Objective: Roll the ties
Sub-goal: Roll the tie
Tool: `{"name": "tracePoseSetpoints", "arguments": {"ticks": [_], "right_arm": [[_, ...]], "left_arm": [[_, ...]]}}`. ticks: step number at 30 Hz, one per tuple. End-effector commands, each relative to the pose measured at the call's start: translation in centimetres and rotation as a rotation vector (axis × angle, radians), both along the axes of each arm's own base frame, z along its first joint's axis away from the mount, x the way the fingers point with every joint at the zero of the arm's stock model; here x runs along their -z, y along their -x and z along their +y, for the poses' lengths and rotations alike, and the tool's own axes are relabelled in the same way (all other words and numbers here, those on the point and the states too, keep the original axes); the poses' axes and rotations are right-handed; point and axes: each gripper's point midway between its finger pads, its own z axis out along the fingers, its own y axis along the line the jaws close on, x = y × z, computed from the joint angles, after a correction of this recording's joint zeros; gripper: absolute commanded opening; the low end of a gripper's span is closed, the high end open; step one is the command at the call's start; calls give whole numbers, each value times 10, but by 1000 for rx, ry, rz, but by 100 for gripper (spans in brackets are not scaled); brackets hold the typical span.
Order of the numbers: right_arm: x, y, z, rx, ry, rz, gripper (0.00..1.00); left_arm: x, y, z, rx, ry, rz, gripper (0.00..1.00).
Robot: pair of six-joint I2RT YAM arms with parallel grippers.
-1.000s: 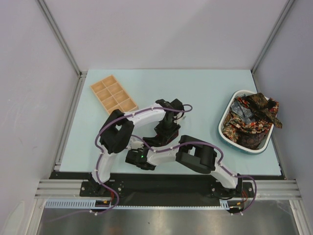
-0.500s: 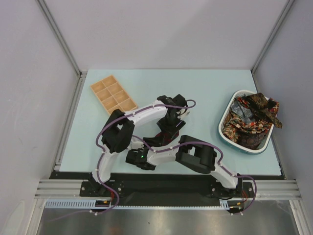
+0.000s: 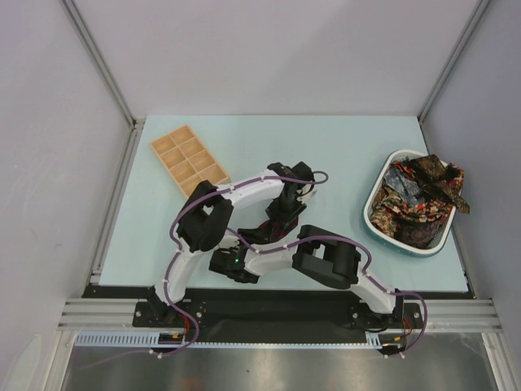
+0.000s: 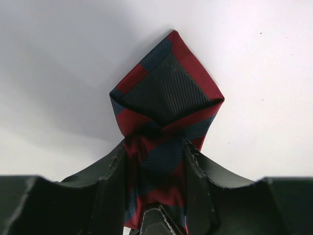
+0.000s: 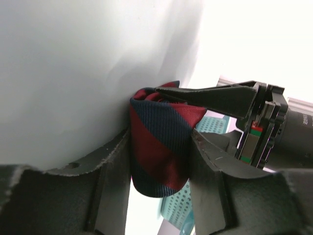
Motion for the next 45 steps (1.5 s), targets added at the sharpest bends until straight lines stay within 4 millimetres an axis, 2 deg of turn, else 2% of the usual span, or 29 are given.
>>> {"name": "tracePoseSetpoints", "arguments": {"ticks": [1,6,7,13,17,18,19,23,25,26,29,31,33,34,35,37,38,40,41,42,43,45], "right_arm": [[38,9,-14,13,20,157,52],[39,6,-16,17,21,172,58],[40,6,-17,16,26,172,61],[49,7,-22,27,21,231,60],[56,5,-28,50,22,259,52],[56,4,-30,57,17,266,48],[56,3,-31,65,14,266,39],[51,3,-27,73,-36,266,31],[46,4,-22,69,-66,265,29],[43,5,-20,66,-76,262,28],[34,6,-14,61,-117,263,27],[31,7,-11,60,-141,273,27],[24,8,-8,55,-174,279,28],[22,8,-7,57,-186,284,27],[18,9,-5,53,-207,290,27],[14,10,-4,53,-230,296,27],[8,9,-2,54,-260,300,26],[2,7,-3,64,-295,308,26],[0,7,-2,72,-321,313,25],[-6,3,-3,82,-369,329,25],[-8,2,-3,90,-399,340,24],[-12,0,0,101,-492,377,22]], "left_arm": [[14,21,21,13,-91,66,36],[12,32,26,22,-115,74,34],[12,36,26,29,-122,77,34],[6,44,27,57,-141,85,33],[-1,47,30,65,-150,93,33],[-2,48,31,68,-150,93,32],[-3,47,32,68,-152,88,32],[-14,41,28,64,-127,63,34],[-30,29,20,48,-89,31,38],[-37,21,22,35,-101,-6,41],[-77,-8,7,-15,-12,-113,59],[-103,-24,9,-68,31,-184,69],[-127,-37,6,-115,93,-237,74],[-147,-45,12,-147,138,-273,77],[-157,-51,13,-169,170,-301,82],[-179,-68,32,-261,209,-361,87],[-198,-73,41,-319,257,-409,88],[-211,-87,70,-421,284,-464,94],[-223,-87,84,-464,328,-507,97],[-225,-89,94,-519,353,-520,100],[-232,-96,114,-577,381,-543,100],[-240,-96,137,-672,450,-582,100]]}}
